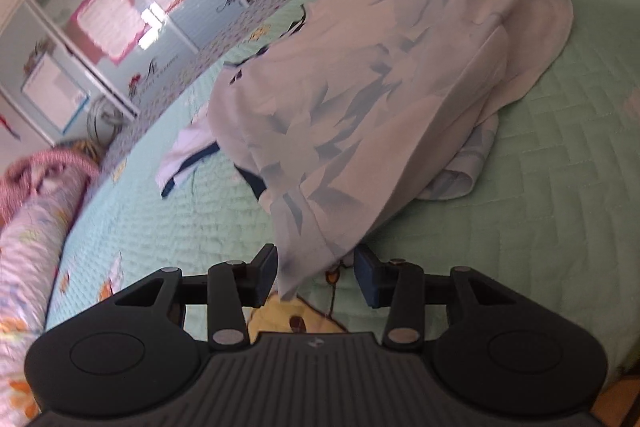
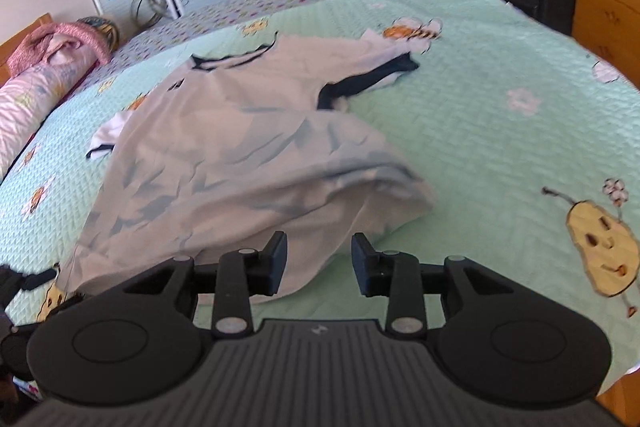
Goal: Fold clothes
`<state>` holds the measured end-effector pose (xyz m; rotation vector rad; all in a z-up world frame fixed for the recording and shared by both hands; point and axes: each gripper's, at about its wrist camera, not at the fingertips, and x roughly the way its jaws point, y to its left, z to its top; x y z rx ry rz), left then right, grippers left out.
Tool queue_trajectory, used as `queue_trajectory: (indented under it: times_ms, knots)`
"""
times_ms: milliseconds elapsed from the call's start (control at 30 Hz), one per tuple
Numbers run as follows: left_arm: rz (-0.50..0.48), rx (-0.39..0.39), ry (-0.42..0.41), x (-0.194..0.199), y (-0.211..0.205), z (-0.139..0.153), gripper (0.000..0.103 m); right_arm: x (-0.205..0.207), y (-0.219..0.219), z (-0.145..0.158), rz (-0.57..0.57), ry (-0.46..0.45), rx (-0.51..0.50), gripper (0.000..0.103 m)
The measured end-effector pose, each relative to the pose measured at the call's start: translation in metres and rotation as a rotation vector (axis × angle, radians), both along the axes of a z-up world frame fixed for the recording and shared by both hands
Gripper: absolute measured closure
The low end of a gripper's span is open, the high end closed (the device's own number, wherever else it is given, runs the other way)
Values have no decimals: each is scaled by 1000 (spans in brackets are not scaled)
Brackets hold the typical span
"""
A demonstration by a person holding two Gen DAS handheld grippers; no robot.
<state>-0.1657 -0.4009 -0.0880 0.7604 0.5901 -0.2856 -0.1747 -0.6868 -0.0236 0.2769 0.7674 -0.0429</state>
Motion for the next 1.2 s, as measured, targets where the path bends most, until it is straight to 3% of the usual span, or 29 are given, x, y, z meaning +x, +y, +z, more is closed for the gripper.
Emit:
queue_trajectory:
  times_ms: [100,167,200,233,300,467,600,867,967,1033,1067,1133,1200]
  knots:
    - [-10,7,-8,8,-2,3,60,-1,4,-4,9,14,11,65]
    - [8,-33,1,14,2,10,79,-2,5,-7,9,19,20,62]
    - [23,-66,16,17,5,15,94,-3,5,-7,7,19,24,61]
    - [39,-105,33,21,9,20,94,-3,6,-8,6,18,28,59]
    - [74,-221,84,30,20,34,101,-3,7,-10,13,10,36,59]
    - [211,-596,261,55,55,78,101,-6,9,-14,21,-1,67,58]
    - [316,-850,359,54,71,117,101,-15,0,-11,5,-17,102,58]
    - [525,-1239,562,42,96,151,101,-38,-9,2,-10,-99,135,57]
    - [612,-1290,600,27,107,142,101,-44,-12,2,-8,-102,136,52]
    - [657,-1246,579,19,113,133,101,-47,-14,-1,-3,-93,138,52]
    - [680,-1198,550,16,116,129,101,-48,-13,-2,6,-86,134,52]
    - [732,-1013,468,16,119,113,101,-49,-11,-6,23,-73,127,52]
    - [748,-888,465,17,120,94,101,-49,-6,-10,56,-56,110,52]
